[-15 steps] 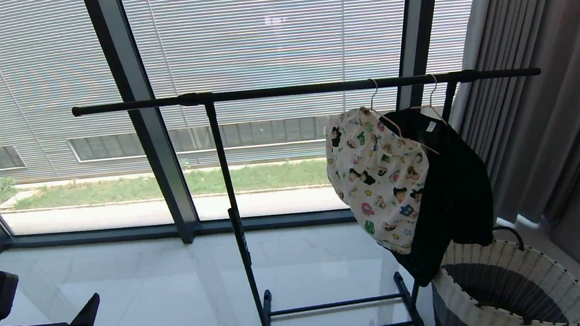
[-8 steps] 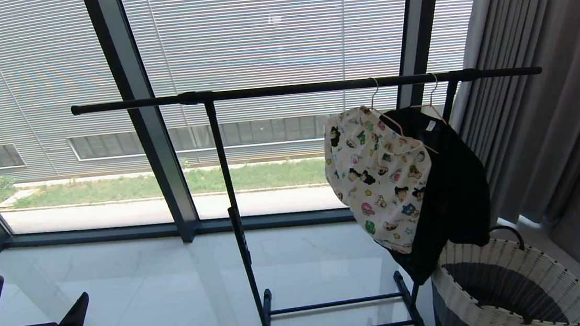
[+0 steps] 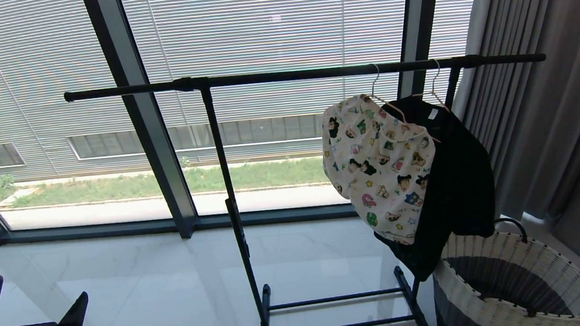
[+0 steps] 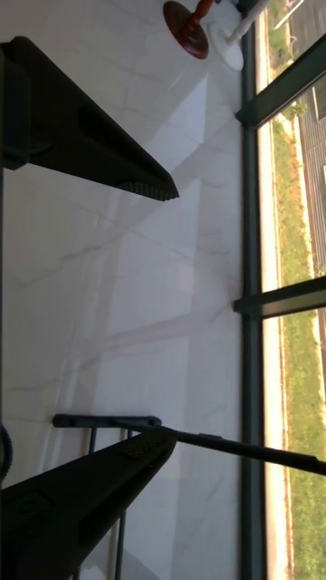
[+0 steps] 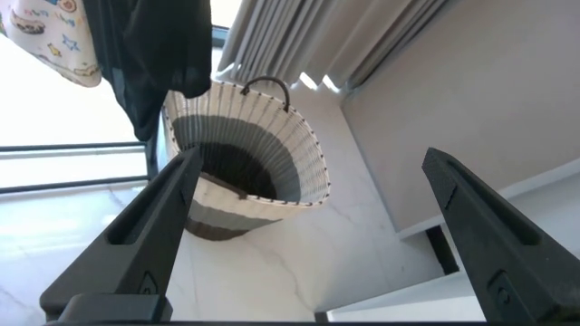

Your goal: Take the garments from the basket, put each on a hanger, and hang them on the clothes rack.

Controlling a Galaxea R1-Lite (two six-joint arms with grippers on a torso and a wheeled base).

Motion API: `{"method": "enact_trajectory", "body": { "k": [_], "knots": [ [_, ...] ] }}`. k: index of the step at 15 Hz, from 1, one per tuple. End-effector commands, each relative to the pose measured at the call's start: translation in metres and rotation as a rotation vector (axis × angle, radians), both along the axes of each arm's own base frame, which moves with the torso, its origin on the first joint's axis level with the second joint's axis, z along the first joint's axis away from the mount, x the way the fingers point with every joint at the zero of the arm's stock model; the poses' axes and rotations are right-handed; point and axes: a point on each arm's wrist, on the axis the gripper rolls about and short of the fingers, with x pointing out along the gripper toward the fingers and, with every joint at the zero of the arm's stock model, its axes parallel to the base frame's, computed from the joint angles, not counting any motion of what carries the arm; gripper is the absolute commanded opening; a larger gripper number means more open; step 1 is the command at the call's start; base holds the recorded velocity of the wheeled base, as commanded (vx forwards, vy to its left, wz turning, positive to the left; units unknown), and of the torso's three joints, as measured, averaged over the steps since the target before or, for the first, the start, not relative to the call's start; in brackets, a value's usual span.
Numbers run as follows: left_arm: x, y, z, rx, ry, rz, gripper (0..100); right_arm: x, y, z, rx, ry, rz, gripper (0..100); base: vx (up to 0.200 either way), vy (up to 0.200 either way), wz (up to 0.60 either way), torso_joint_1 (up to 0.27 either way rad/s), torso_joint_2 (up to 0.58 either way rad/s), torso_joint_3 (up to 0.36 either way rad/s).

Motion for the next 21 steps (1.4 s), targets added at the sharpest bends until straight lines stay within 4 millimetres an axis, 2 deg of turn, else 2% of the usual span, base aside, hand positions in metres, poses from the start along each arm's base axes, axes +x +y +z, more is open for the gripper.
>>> {"method": "enact_trajectory", "body": {
  "k": [1, 17, 19, 21],
  "knots": [
    [0.0, 0.001, 0.0, 0.0, 0.002, 0.007, 100, 0.001, 0.0, -0.001, -0.001, 0.006, 0.004, 100, 0.0, 0.0, 0.0, -0.237, 0.51, 0.286],
    [-0.009, 0.001, 0.005, 0.001, -0.054, 0.022, 100, -0.006, -0.001, -0.01, 0.003, 0.018, 0.002, 100, 0.0, 0.0, 0.0, -0.199, 0.48, 0.279],
    [-0.012, 0.001, 0.007, 0.0, -0.08, 0.032, 100, -0.013, -0.002, -0.016, 0.005, 0.018, -0.005, 100, 0.0, 0.0, 0.0, -0.056, 0.14, 0.1],
    [-0.027, 0.0, 0.018, 0.014, -0.188, 0.046, 100, -0.029, -0.009, -0.024, 0.009, -0.003, -0.073, 100, 0.0, 0.0, 0.0, -0.011, 0.03, 0.018]
  ]
}}
